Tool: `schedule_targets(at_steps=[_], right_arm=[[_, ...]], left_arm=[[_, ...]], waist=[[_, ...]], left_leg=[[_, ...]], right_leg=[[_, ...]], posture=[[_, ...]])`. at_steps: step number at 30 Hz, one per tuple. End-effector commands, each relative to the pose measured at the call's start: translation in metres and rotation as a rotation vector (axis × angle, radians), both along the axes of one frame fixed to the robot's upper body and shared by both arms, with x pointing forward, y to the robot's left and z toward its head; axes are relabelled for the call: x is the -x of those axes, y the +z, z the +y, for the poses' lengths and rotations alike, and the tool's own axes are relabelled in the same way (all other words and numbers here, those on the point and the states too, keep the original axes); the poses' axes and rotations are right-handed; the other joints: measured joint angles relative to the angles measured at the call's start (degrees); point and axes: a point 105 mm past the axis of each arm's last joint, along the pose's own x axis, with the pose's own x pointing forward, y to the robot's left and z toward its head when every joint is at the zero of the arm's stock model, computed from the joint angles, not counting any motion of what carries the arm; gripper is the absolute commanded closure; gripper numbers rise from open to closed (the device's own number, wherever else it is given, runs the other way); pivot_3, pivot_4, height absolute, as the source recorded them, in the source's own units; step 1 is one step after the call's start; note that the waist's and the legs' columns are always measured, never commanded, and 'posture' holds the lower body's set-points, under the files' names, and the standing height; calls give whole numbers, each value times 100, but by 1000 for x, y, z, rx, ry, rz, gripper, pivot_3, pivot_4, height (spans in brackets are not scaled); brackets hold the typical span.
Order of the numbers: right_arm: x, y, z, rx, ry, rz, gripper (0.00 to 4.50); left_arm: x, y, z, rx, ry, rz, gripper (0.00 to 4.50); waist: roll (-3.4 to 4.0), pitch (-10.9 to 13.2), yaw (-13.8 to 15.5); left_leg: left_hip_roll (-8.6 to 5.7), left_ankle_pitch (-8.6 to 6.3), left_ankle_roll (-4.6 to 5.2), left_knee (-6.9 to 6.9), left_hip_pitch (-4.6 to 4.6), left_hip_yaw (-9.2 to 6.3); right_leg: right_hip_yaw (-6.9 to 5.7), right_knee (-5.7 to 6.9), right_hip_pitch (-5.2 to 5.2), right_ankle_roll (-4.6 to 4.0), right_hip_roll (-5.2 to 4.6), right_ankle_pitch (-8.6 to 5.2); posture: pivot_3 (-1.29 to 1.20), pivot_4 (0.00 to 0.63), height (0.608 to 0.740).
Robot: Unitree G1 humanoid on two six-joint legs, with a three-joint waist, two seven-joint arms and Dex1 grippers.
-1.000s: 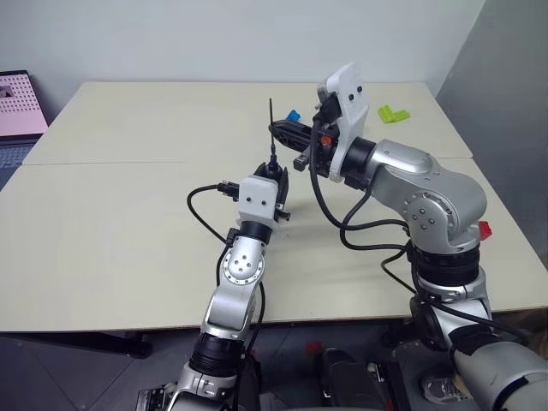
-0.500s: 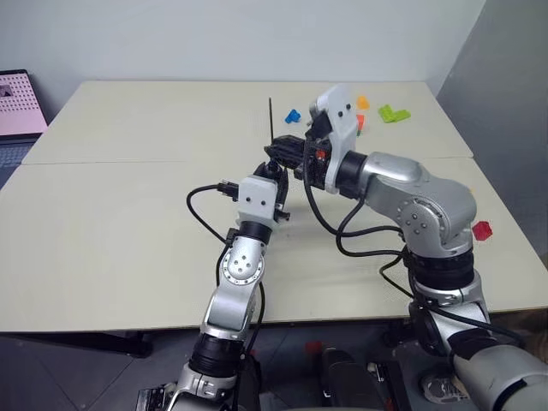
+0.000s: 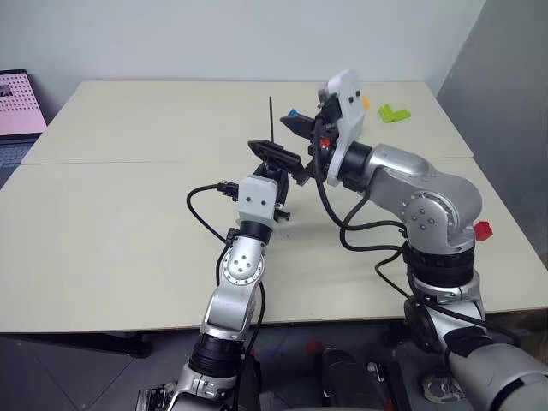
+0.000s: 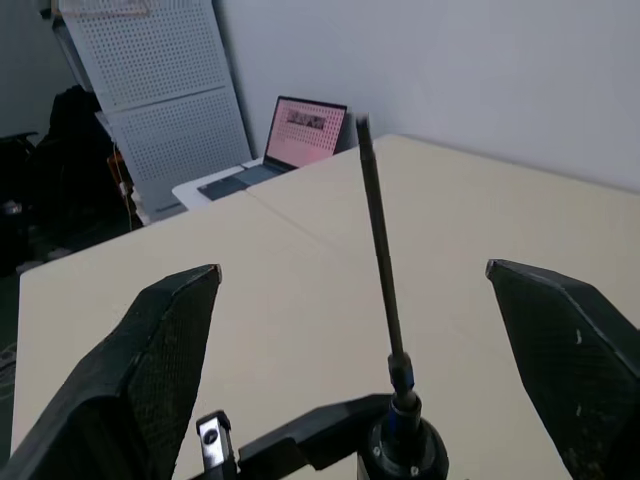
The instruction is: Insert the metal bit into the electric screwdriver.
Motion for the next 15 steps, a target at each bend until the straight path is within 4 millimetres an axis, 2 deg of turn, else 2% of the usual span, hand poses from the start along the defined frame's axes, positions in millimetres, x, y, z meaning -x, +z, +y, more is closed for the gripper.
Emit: schedule_targets(at_steps=[1,4,7,15], right_arm=[[0,19,-1,-55,5,-48,59],[-4,21,-1,-59,-1,-47,59],[-7,20,1,-47,-1,-39,505],[-11,11,5,-6,-11,-29,2292]], left_arm=[[0,-1,5,-8,22,3,2859],[0,-1,5,-8,22,3,2859],[1,-1,4,-8,22,2,2859],[0,0,5,-8,23,2,2859]], waist=[[0,0,0],[0,0,-1],[0,0,-1],[0,0,-1]], left_leg=[[0,0,0,0,0,1],[0,0,0,0,0,1],[0,0,0,0,0,0],[0,0,0,0,-1,0]], right_leg=[[1,0,0,0,0,0],[1,0,0,0,0,0],[0,0,0,0,0,0],[0,1,0,0,0,0]], posture=[[0,150,740],[0,150,740],[0,150,740],[0,150,740]])
